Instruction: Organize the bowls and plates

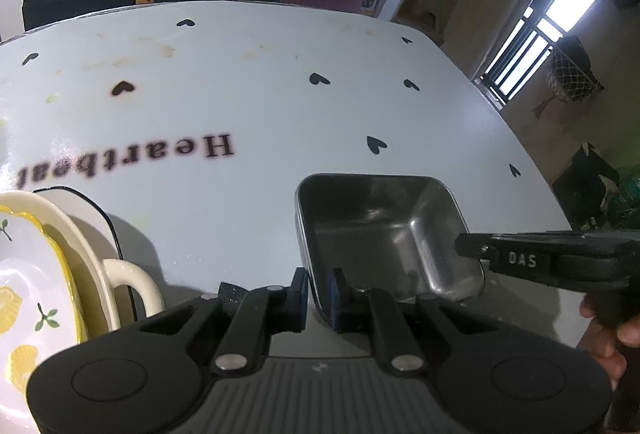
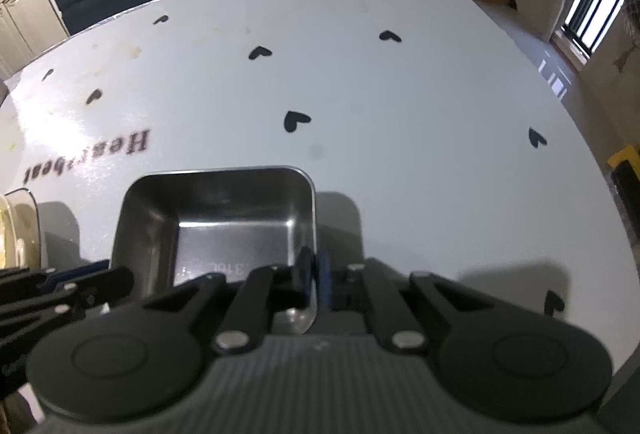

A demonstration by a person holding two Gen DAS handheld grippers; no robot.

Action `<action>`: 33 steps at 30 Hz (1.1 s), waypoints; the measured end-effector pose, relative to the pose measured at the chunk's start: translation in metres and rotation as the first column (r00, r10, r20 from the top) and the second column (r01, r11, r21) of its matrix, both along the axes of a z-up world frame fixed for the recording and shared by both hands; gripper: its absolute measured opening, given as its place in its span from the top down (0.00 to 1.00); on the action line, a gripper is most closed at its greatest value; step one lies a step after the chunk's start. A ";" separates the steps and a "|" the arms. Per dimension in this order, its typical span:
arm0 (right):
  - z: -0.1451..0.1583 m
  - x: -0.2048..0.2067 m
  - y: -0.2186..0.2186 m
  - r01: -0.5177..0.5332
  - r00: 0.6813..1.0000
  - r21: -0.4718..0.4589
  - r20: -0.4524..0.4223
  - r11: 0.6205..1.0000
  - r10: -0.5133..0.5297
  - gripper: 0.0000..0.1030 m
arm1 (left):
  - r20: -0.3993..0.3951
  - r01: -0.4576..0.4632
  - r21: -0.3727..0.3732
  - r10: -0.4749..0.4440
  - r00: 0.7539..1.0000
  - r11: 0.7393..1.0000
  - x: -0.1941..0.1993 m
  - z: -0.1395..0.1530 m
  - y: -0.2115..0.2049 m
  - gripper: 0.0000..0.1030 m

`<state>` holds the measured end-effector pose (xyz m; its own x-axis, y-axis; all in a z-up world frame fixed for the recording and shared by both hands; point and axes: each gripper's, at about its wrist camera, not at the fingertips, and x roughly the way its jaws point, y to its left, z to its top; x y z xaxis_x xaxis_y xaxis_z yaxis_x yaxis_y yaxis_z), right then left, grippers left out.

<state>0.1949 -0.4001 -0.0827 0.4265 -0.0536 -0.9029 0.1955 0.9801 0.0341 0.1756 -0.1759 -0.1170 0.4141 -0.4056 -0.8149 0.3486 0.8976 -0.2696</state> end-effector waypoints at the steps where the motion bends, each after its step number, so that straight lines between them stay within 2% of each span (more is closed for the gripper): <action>1: 0.001 -0.002 -0.001 0.000 1.000 0.004 0.000 1.000 0.000 0.93 | 0.000 0.000 0.003 0.000 1.000 1.000 0.000 0.000 0.000 0.88; 11: 0.012 -0.012 -0.005 0.010 1.000 0.015 0.008 1.000 -0.010 0.91 | -0.004 0.025 0.012 -0.025 1.000 1.000 -0.008 0.002 -0.005 0.87; 16: 0.017 -0.015 -0.006 0.009 1.000 0.014 0.018 1.000 -0.009 0.87 | 0.003 0.015 0.000 -0.015 1.000 1.000 -0.011 0.008 -0.003 0.83; 18: 0.019 -0.018 -0.007 0.012 1.000 0.021 0.025 1.000 -0.013 0.86 | 0.008 0.016 -0.006 -0.016 1.000 1.000 -0.012 0.010 -0.003 0.74; 19: 0.019 -0.019 -0.008 0.013 1.000 0.026 0.028 1.000 -0.014 0.82 | 0.011 0.016 -0.008 -0.015 1.000 1.000 -0.014 0.011 -0.003 0.71; 20: 0.020 -0.020 -0.009 0.015 0.999 0.029 0.031 0.999 -0.016 0.75 | 0.014 0.016 -0.011 -0.016 1.000 1.000 -0.015 0.013 -0.002 0.63; 21: 0.020 -0.022 -0.009 0.019 0.999 0.027 0.034 0.999 -0.020 0.71 | 0.016 0.016 -0.014 -0.016 1.000 1.000 -0.016 0.014 -0.002 0.54; 26: 0.024 -0.032 -0.011 0.010 0.998 0.023 0.063 1.000 -0.012 0.49 | 0.033 0.030 -0.025 -0.029 0.999 0.999 -0.022 0.021 0.000 0.29; 28: 0.026 -0.036 -0.013 0.011 0.997 0.021 0.072 1.000 -0.012 0.43 | 0.043 0.033 -0.025 -0.032 0.999 0.999 -0.024 0.024 0.002 0.21; 30: 0.026 -0.041 -0.016 0.021 0.997 0.021 0.076 1.000 -0.023 0.38 | 0.054 0.034 -0.024 -0.033 0.998 0.999 -0.027 0.027 0.004 0.08; 33: 0.028 -0.050 -0.019 0.033 0.995 0.021 0.093 0.999 -0.035 0.23 | 0.078 0.036 -0.027 -0.033 0.996 0.999 -0.030 0.034 0.009 0.02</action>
